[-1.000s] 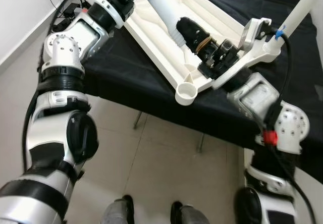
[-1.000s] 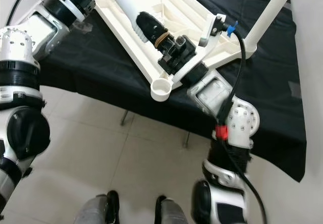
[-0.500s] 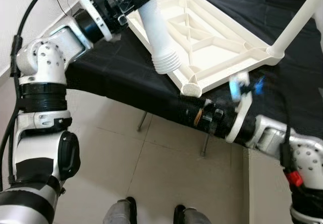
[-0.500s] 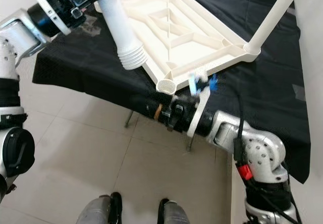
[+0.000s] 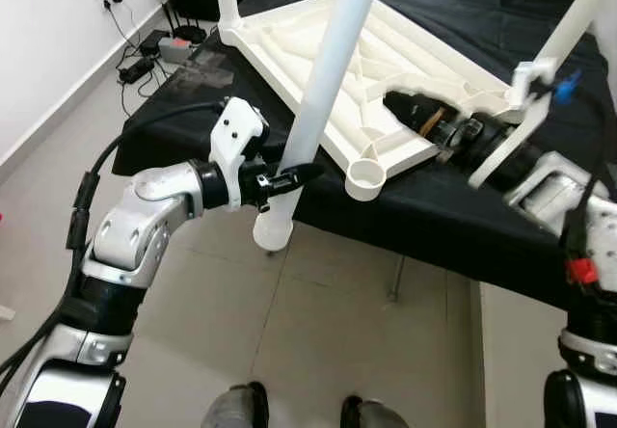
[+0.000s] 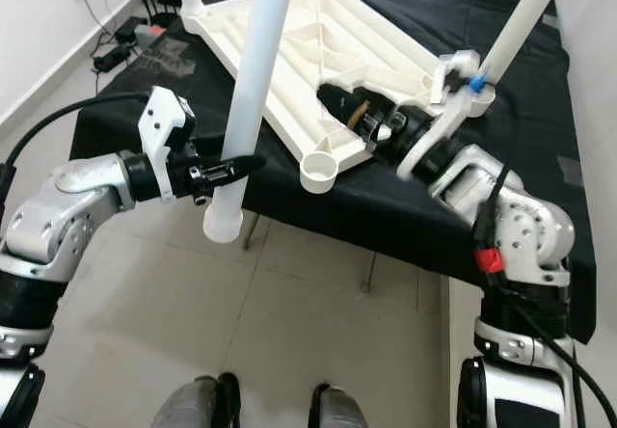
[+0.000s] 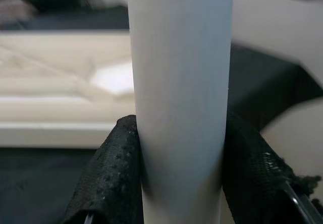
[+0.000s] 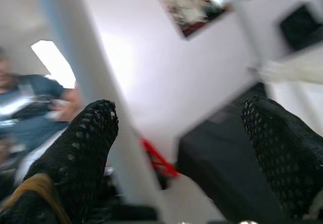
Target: Building children table
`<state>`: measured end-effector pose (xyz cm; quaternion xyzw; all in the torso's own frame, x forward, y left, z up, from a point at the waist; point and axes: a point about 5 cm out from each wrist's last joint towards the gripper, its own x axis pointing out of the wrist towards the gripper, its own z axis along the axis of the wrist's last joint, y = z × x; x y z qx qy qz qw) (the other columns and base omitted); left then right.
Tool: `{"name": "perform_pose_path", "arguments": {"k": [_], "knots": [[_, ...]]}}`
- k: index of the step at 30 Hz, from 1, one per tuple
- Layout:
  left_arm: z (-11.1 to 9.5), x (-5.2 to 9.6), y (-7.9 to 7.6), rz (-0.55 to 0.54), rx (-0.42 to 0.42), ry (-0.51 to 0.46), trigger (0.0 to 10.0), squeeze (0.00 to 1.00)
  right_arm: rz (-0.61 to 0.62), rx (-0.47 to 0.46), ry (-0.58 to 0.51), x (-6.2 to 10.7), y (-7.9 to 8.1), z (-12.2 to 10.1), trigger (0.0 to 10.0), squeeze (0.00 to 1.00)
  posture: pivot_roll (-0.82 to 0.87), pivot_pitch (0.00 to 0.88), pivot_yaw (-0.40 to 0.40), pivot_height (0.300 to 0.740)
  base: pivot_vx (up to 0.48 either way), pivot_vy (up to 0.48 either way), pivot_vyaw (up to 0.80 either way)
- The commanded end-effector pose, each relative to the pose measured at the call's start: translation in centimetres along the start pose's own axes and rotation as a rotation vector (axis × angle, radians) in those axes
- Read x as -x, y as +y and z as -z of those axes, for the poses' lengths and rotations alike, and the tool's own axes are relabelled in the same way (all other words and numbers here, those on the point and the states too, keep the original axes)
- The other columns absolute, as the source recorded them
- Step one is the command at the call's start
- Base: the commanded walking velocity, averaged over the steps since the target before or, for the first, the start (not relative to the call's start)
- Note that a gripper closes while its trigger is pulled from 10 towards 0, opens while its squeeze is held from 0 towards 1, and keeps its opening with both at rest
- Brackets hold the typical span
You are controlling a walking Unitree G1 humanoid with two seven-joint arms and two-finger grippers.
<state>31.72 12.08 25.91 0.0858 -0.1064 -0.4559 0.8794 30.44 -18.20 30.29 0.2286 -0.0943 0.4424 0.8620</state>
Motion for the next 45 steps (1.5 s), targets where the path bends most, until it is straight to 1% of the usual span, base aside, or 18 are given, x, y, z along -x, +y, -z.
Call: {"name": "perform_pose_path", "arguments": {"k": [1,3,6,7,8,10,12,14,15,17,19,23,27,31,34,42,44,45], "knots": [[-0.1,0.3,-0.4,0.008,0.027,-0.036,0.0,0.0,-0.092,-0.012,0.028,-0.6,1.1,0.6,10.0,0.0,-0.07,0.143,-0.031,0.74,0.0,0.0,0.0],[0.1,0.5,-1.0,0.003,0.049,-0.064,1.9,0.0,-0.063,0.007,0.098,-1.2,0.9,2.7,10.0,0.0,-0.06,0.133,-0.04,0.74,0.0,0.0,0.0],[0.4,0.5,-1.4,0.001,0.049,-0.067,2.5,0.0,-0.027,0.01,0.127,-1.4,0.5,3.7,10.0,0.0,-0.06,0.133,-0.04,0.74,0.0,0.0,0.0],[1.0,0.6,-2.0,-0.004,0.038,-0.057,10.0,0.0,0.017,0.013,0.158,-1.3,0.0,5.1,10.0,0.0,-0.06,0.127,-0.044,0.74,0.0,0.0,0.0],[1.7,0.5,-2.7,-0.014,0.056,-0.042,10.0,0.0,0.074,0.014,0.19,-1.0,-0.6,6.4,10.0,0.0,-0.06,0.11,-0.05,0.74,0.0,0.0,0.0],[1.7,0.5,-2.7,-0.014,0.056,-0.042,10.0,0.0,0.074,0.014,0.19,-1.0,-0.6,6.4,10.0,0.0,-0.06,0.11,-0.05,0.74,0.0,0.0,0.0],[4.9,0.8,-5.2,-0.071,0.155,0.038,10.0,0.0,0.314,-0.063,0.253,1.6,-3.1,10.5,10.0,0.0,-0.06,0.02,-0.066,0.74,0.0,0.0,0.0],[4.9,0.8,-5.2,-0.071,0.155,0.038,10.0,0.0,0.314,-0.063,0.253,1.6,-3.1,10.5,10.0,0.0,-0.06,0.02,-0.066,0.74,0.0,0.0,0.0],[7.3,1.5,-7.1,-0.107,0.199,0.1,10.0,0.0,0.462,-0.104,0.291,3.8,-4.2,12.9,10.0,0.0,-0.05,0.0,-0.073,0.74,0.0,0.0,0.0],[8.0,1.7,-7.8,-0.117,0.215,0.118,10.0,0.0,0.502,-0.11,0.309,4.5,-4.4,13.7,10.0,0.0,-0.05,0.0,-0.075,0.74,0.0,0.0,0.0],[8.9,2.2,-8.7,-0.13,0.248,0.139,10.0,0.0,0.545,-0.144,0.315,5.3,-4.4,14.7,10.0,0.0,-0.05,0.0,-0.079,0.74,0.0,0.0,-0.8],[13.4,5.3,-12.3,-0.209,0.376,0.243,10.0,0.0,0.624,-0.157,0.382,7.6,-3.3,19.4,10.0,0.0,-0.05,0.0,-0.075,0.74,0.0,0.0,-0.8],[14.4,6.6,-13.1,-0.268,0.433,0.258,10.0,0.0,0.621,-0.124,0.39,7.8,-2.5,21.0,10.0,0.0,-0.05,0.0,-0.072,0.74,0.141,0.0,-0.8],[14.4,7.1,-13.3,-0.322,0.463,0.228,10.0,0.0,0.572,-0.083,0.492,8.0,-1.3,23.0,10.0,0.0,-0.03,0.0,-0.081,0.74,0.351,0.0,0.0],[14.2,6.9,-13.3,-0.322,0.442,0.22,10.0,0.0,0.546,-0.07,0.447,7.6,-1.4,22.4,10.0,0.0,-0.03,0.0,-0.077,0.74,0.352,0.0,-0.54],[11.7,6.0,-10.9,-0.318,0.337,0.139,10.0,0.0,0.434,0.003,0.39,6.2,-2.1,19.6,10.0,0.0,-0.03,0.0,-0.057,0.74,0.337,0.0,0.0],[10.1,5.4,-9.5,-0.311,0.285,0.102,10.0,0.0,0.363,0.024,0.342,5.5,-2.3,17.6,10.0,0.0,-0.03,0.0,-0.04,0.74,0.157,0.0,0.0],[8.2,4.5,-8.3,-0.279,0.232,0.065,10.0,0.0,0.249,0.03,0.281,4.6,-1.9,15.2,10.0,0.0,-0.04,0.0,-0.034,0.74,0.0,0.0,0.0]]}}
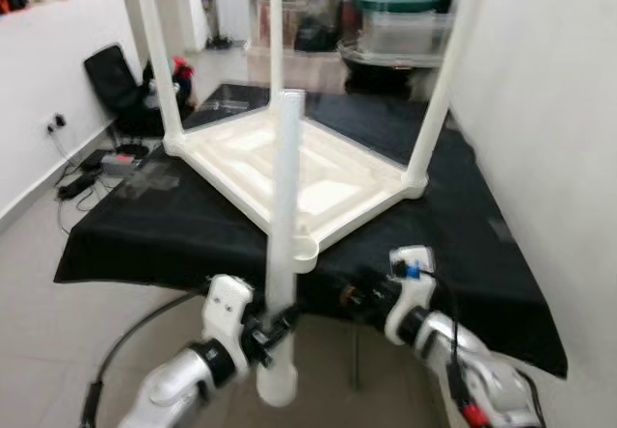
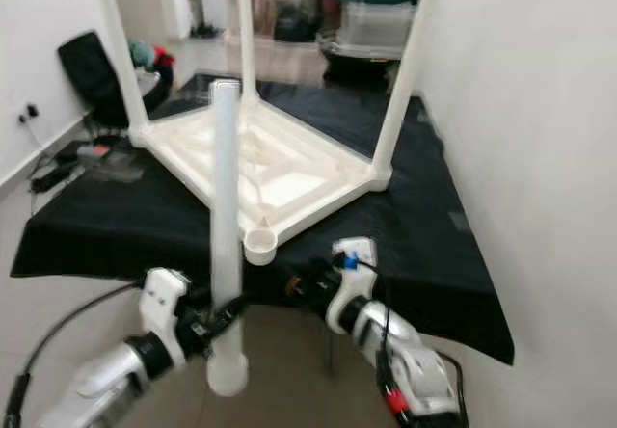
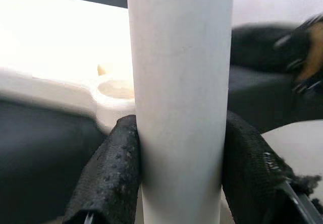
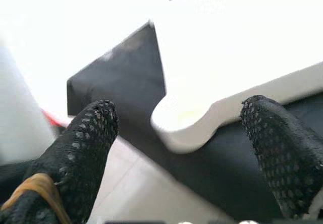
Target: Building children table
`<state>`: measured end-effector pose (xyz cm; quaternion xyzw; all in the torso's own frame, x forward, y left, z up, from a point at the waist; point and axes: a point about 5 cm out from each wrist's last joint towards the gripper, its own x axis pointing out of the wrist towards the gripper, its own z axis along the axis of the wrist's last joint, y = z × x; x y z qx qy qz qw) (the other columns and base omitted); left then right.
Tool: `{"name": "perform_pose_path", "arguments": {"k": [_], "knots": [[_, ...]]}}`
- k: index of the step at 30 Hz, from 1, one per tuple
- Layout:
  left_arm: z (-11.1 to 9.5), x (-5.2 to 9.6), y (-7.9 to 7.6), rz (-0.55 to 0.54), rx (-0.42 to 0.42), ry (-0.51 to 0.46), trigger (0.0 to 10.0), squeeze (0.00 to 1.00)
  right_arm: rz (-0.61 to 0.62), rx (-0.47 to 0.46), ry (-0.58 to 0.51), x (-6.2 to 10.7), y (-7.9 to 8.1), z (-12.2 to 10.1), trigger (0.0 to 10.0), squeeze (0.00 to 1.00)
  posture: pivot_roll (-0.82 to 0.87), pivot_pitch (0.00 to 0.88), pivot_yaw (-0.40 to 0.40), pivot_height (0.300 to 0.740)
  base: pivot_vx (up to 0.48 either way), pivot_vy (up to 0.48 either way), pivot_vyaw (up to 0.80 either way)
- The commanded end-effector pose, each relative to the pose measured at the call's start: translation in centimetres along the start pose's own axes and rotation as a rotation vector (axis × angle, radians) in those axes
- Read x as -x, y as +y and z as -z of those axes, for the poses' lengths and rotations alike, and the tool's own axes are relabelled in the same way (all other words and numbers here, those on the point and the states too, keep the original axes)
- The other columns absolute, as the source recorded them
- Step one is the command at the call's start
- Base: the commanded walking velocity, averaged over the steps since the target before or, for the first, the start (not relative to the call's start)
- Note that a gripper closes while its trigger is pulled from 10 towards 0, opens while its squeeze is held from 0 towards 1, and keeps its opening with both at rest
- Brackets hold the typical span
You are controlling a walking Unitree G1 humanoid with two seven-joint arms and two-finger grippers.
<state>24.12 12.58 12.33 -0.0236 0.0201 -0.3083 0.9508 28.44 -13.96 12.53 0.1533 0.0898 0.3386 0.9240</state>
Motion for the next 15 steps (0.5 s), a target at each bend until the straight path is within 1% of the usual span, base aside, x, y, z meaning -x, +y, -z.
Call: {"name": "perform_pose_path", "arguments": {"k": [1,2,3,4,5,7,8,10,11,13,15], "knots": [[-3.2,-1.1,-0.6,0.061,-0.047,-0.1,10.0,0.0,-0.054,0.013,-0.073,0.8,-0.3,-2.4,10.0,0.0,-0.04,0.0,-0.034,0.74,0.0,0.0,0.0],[-4.1,-1.5,-0.7,0.087,-0.078,-0.111,10.0,0.0,-0.113,0.017,-0.105,0.9,0.1,-3.7,10.0,0.0,-0.04,0.0,-0.034,0.74,0.0,0.0,0.0],[-4.1,-1.5,-0.7,0.087,-0.078,-0.111,10.0,0.0,-0.113,0.017,-0.105,0.9,0.1,-3.7,10.0,0.0,-0.04,0.0,-0.034,0.74,0.0,0.0,0.0],[-5.2,-1.8,-0.7,0.126,-0.098,-0.125,10.0,0.0,-0.163,0.01,-0.158,0.9,0.4,-5.3,10.0,0.0,-0.04,0.0,-0.03,0.74,0.0,0.0,0.0],[-6.0,-2.0,-0.7,0.152,-0.109,-0.134,10.0,0.0,-0.197,0.007,-0.193,0.9,0.7,-6.5,10.0,0.0,-0.04,0.0,-0.028,0.74,0.0,0.0,0.0],[-7.5,-2.2,-0.9,0.252,-0.149,-0.14,10.0,0.0,-0.299,0.019,-0.254,0.8,1.6,-8.8,10.0,0.0,-0.04,0.0,-0.025,0.74,0.0,0.0,0.0],[-7.5,-2.2,-0.9,0.252,-0.149,-0.14,10.0,0.0,-0.299,0.019,-0.254,0.8,1.6,-8.8,10.0,0.0,-0.04,0.0,-0.025,0.74,0.0,0.0,0.0],[-8.8,-2.0,-1.1,0.368,-0.171,-0.155,10.0,0.0,-0.405,0.045,-0.273,0.9,2.6,-10.0,10.0,0.0,-0.04,0.0,-0.029,0.74,0.0,0.0,0.0],[-8.8,-2.0,-1.1,0.368,-0.171,-0.155,10.0,0.0,-0.405,0.045,-0.273,0.9,2.6,-10.0,10.0,0.0,-0.04,0.0,-0.029,0.74,0.0,0.0,0.0],[-10.2,-1.2,-1.2,0.515,-0.176,-0.155,10.0,0.0,-0.523,0.068,-0.282,1.1,3.7,-11.0,10.0,0.0,-0.03,0.0,-0.029,0.74,0.0,0.0,0.0],[-10.2,-1.2,-1.2,0.515,-0.176,-0.155,10.0,0.0,-0.523,0.068,-0.282,1.1,3.7,-11.0,10.0,0.0,-0.03,0.0,-0.029,0.74,0.0,0.0,0.0]]}}
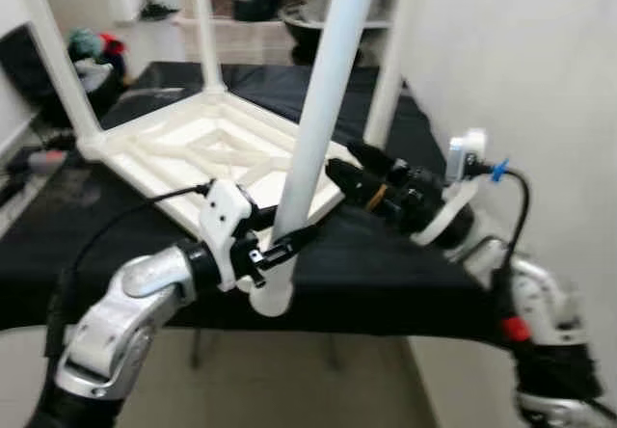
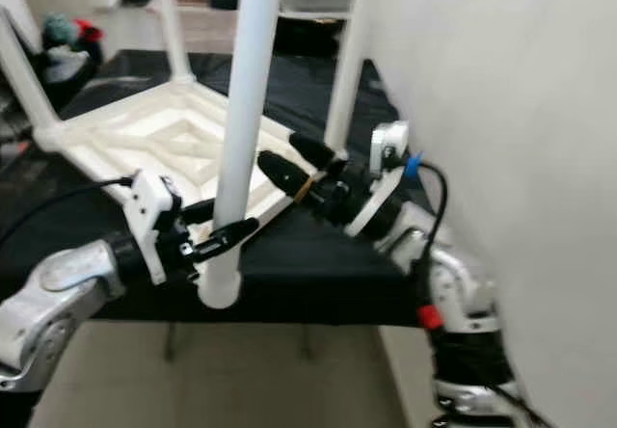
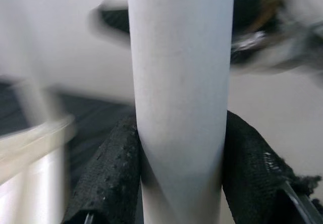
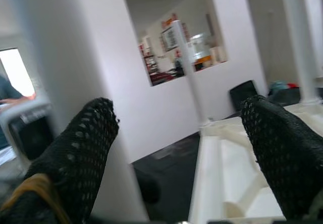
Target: Building children table
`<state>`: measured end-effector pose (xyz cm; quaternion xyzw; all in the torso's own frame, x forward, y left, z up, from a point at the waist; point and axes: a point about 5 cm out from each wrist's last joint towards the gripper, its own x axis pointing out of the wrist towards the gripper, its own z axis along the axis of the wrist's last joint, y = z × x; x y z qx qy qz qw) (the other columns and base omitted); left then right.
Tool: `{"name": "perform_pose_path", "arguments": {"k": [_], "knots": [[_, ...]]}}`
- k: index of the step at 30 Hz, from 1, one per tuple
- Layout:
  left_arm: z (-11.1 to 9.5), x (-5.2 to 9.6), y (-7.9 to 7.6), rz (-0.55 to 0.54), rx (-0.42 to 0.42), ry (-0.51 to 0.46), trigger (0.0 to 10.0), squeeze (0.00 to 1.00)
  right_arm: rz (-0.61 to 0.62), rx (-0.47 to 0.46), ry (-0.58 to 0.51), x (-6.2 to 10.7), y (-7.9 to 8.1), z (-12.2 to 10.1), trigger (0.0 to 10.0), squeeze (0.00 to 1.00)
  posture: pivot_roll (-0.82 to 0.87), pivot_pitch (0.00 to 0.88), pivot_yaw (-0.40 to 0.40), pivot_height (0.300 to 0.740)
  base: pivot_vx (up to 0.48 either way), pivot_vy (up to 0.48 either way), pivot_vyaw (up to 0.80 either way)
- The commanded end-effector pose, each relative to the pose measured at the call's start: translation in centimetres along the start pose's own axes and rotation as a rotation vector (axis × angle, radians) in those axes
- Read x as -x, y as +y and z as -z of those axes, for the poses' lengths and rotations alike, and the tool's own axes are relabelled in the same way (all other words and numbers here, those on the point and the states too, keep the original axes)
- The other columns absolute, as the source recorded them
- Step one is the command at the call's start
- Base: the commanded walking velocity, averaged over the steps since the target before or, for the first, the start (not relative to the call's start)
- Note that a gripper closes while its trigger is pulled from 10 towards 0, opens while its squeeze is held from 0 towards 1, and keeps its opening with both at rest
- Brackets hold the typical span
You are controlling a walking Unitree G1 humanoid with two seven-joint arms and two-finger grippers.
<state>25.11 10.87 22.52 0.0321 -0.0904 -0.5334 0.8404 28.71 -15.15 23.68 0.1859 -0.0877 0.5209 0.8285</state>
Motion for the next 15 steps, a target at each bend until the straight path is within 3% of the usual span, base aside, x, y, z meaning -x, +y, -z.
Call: {"name": "perform_pose_path", "arguments": {"k": [1,2,4,7,10,15], "knots": [[-0.7,0.8,-0.1,0.07,0.009,0.003,10.0,0.0,-0.107,0.002,-0.007,-0.8,1.0,-0.6,10.0,0.0,-0.03,0.0,-0.028,0.74,0.0,0.0,0.0],[-1.5,1.2,-0.1,0.141,0.027,-0.001,10.0,0.0,-0.166,0.005,-0.007,-0.8,1.4,-1.0,10.0,0.0,-0.03,0.0,-0.027,0.74,0.0,0.0,0.0],[-1.5,1.2,-0.1,0.141,0.027,-0.001,10.0,0.0,-0.166,0.005,-0.007,-0.8,1.4,-1.0,10.0,0.0,-0.03,0.0,-0.027,0.74,0.0,0.0,0.0],[-3.0,2.5,-0.2,0.309,0.055,-0.003,10.0,0.0,-0.239,0.03,0.02,-1.2,1.8,-1.7,10.0,0.0,-0.04,0.0,-0.022,0.74,0.0,0.0,0.0],[-3.5,3.1,-0.2,0.405,0.065,0.014,10.0,0.0,-0.287,0.015,0.047,-1.8,2.3,-1.9,10.0,0.0,-0.04,0.0,-0.024,0.74,0.0,0.0,0.0],[-3.5,3.2,0.1,0.46,0.056,0.053,10.0,0.0,-0.364,0.003,0.15,-1.4,3.1,-1.4,10.0,0.0,-0.05,0.0,-0.021,0.74,0.0,0.0,0.0]]}}
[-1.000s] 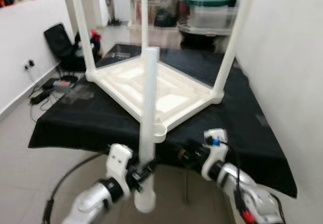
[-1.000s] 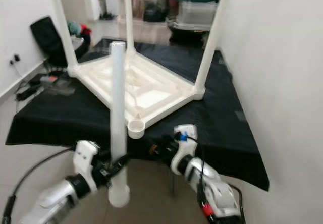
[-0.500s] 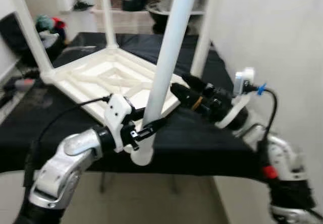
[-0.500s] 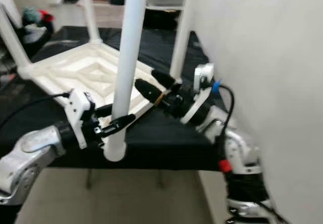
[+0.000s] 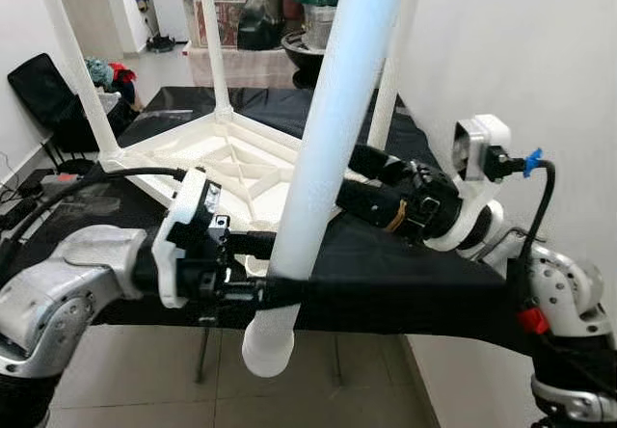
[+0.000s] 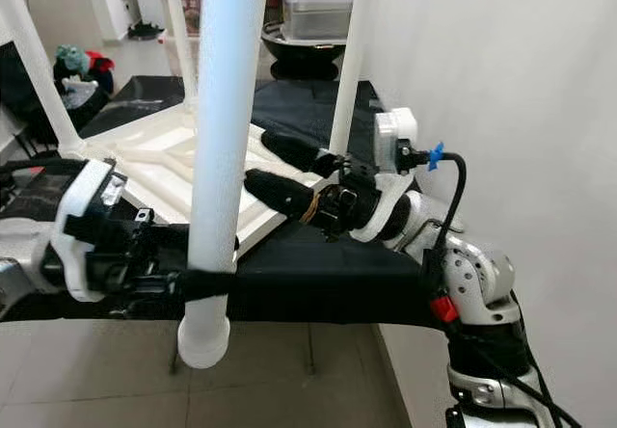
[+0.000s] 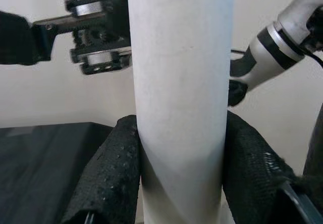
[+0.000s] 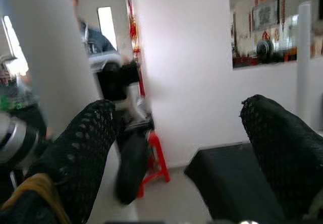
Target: Building children table
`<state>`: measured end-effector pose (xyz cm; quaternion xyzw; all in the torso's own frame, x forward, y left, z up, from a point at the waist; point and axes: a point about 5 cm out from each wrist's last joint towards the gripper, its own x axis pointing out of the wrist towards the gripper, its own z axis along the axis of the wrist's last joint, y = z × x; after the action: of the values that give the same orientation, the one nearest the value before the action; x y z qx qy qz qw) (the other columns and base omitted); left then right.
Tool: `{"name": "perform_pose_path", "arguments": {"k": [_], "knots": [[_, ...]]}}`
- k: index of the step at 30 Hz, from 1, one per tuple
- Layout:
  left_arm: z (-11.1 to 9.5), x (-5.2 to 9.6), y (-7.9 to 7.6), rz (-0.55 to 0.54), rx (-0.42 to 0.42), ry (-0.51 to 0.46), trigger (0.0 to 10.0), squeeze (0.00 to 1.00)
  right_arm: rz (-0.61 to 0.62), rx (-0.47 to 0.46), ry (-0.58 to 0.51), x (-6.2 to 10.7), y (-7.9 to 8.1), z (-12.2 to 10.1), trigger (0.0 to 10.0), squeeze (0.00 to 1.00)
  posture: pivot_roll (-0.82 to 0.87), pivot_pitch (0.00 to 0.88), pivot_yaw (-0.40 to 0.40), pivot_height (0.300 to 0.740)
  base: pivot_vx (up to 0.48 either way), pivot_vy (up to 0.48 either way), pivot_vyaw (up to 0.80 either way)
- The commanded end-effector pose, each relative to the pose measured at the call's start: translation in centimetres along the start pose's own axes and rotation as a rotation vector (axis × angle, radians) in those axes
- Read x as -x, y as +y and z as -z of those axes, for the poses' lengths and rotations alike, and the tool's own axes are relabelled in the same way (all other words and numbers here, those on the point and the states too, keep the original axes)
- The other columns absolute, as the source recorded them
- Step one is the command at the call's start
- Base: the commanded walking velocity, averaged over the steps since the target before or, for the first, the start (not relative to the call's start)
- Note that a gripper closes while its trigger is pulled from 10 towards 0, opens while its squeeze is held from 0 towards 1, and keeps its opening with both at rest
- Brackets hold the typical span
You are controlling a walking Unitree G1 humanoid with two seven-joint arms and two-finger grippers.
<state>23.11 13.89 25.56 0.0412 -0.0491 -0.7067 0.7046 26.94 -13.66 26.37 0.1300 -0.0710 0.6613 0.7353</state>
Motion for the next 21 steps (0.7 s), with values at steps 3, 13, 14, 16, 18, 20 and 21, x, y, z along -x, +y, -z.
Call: {"name": "perform_pose_path", "arguments": {"k": [3,13,14,16,18,20,21], "knots": [[-0.2,0.4,0.3,0.04,0.001,0.026,10.0,0.0,-0.064,-0.037,0.117,0.0,1.0,1.0,10.0,0.0,-0.06,0.0,-0.017,0.74,0.0,0.0,0.0],[0.1,0.3,1.0,0.035,-0.015,0.05,10.0,0.0,-0.104,-0.093,0.164,-0.4,2.7,1.9,10.0,0.0,-0.07,0.0,-0.002,0.74,0.0,0.0,0.0],[0.2,0.3,1.1,0.033,-0.015,0.052,10.0,0.0,-0.103,-0.094,0.162,-0.6,2.8,2.0,10.0,0.0,-0.07,0.0,-0.002,0.74,0.0,0.0,0.0],[0.4,0.2,1.2,0.03,-0.013,0.057,10.0,0.0,-0.09,-0.096,0.144,-1.1,2.9,2.2,10.0,0.0,-0.08,0.0,0.006,0.74,0.0,0.0,0.0],[1.0,-0.1,1.6,0.011,-0.001,0.057,10.0,0.0,-0.047,-0.084,0.105,-2.3,2.6,2.4,10.0,0.0,-0.08,0.0,0.011,0.74,0.0,0.0,0.0],[1.2,-0.3,1.7,0.006,0.003,0.056,10.0,0.0,-0.033,-0.083,0.093,-2.6,2.6,2.4,10.0,0.0,-0.08,0.0,0.011,0.74,0.0,0.0,0.0],[1.6,-0.5,1.8,0.002,0.012,0.047,10.0,0.0,-0.015,-0.072,0.074,-3.0,2.5,2.4,10.0,0.0,-0.09,0.0,0.015,0.74,0.0,0.0,0.0]]}}
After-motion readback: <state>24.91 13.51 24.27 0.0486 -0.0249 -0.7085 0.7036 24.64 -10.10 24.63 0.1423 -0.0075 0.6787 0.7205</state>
